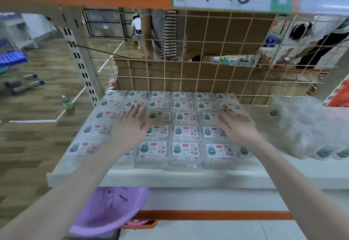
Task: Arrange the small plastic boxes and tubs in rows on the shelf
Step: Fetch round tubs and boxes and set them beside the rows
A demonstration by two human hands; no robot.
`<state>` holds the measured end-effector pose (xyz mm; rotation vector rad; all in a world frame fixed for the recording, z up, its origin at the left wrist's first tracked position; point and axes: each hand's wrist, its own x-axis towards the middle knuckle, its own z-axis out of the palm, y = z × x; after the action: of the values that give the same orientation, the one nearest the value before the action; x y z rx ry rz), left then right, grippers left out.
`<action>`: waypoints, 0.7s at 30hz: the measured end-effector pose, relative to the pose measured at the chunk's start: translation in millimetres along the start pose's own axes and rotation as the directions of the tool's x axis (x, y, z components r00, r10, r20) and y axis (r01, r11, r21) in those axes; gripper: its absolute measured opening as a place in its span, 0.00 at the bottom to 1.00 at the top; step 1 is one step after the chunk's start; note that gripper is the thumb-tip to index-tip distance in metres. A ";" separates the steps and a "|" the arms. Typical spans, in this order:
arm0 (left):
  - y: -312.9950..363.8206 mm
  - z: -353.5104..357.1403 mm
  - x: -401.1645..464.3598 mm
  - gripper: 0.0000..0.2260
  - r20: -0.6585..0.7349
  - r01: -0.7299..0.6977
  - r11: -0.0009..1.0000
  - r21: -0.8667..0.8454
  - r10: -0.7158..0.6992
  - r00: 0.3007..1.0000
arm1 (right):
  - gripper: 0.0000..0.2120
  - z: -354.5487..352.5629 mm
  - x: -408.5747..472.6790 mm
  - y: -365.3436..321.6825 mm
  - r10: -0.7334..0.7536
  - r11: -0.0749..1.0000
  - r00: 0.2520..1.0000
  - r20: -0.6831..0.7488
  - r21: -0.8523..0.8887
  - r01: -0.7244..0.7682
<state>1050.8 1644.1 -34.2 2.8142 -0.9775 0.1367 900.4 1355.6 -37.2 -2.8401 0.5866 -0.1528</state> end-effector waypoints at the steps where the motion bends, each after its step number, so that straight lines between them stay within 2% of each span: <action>1: 5.7 3.9 -6.5 0.30 0.021 -0.027 1.000 0.013 0.027 0.999 | 0.25 4.6 -5.0 -1.6 -0.031 0.999 0.999 0.029 -0.031 0.032; 3: 12.2 10.4 -14.3 0.28 0.060 -0.041 0.999 0.002 0.041 0.997 | 0.26 10.8 -9.5 -4.8 -0.071 0.993 0.994 0.080 -0.086 0.078; 7: 17.1 10.4 -16.0 0.25 0.069 -0.032 0.999 -0.025 0.034 0.997 | 0.26 8.1 -10.1 -10.4 -0.057 0.994 0.996 0.074 -0.090 0.064; 11: 26.8 0.4 -21.4 0.25 0.103 -0.050 0.994 -0.096 0.060 0.993 | 0.25 -2.4 -24.1 -16.1 -0.090 0.994 0.993 0.073 0.060 0.086; 13: 32.6 -4.3 -33.2 0.29 0.098 -0.130 0.985 -0.114 0.141 0.985 | 0.27 -8.7 -39.5 -17.0 -0.149 0.985 0.988 0.029 0.094 0.146; 16: 39.1 -4.2 -58.4 0.39 0.086 -0.294 0.954 -0.055 0.298 0.951 | 0.34 -11.2 -71.3 -16.7 -0.300 0.954 0.954 0.022 0.013 0.300; 18: 42.1 1.5 -67.8 0.38 0.091 -0.356 0.934 0.034 0.352 0.932 | 0.38 -7.8 -88.0 -16.2 -0.384 0.918 0.922 0.052 -0.082 0.388; 21: 48.5 8.0 -70.0 0.35 0.064 -0.396 0.910 0.122 0.391 0.918 | 0.35 -5.5 -99.7 -16.4 -0.473 0.867 0.881 -0.008 -0.184 0.464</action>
<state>966.2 1647.7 -45.9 2.6994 -1.5936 0.2026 814.6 1409.2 -33.2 -3.1068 -0.1070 -0.2711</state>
